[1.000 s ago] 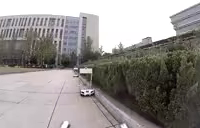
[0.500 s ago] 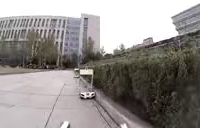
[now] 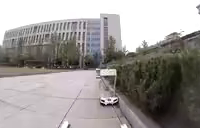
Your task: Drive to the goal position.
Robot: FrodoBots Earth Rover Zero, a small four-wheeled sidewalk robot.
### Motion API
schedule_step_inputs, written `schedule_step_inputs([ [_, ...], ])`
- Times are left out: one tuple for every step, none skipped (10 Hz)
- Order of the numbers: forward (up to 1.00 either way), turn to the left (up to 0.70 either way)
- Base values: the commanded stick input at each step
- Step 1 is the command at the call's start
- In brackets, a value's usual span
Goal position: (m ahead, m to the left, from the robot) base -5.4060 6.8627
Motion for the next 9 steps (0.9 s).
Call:
schedule_step_inputs([
  [0.7,0.35],
  [0.7,0.31],
  [0.7,0.28],
  [0.7,0.29],
  [0.7,0.3],
  [0.7,0.33],
  [0.7,0.35],
  [0.7,0.35],
  [0.7,0.35],
])
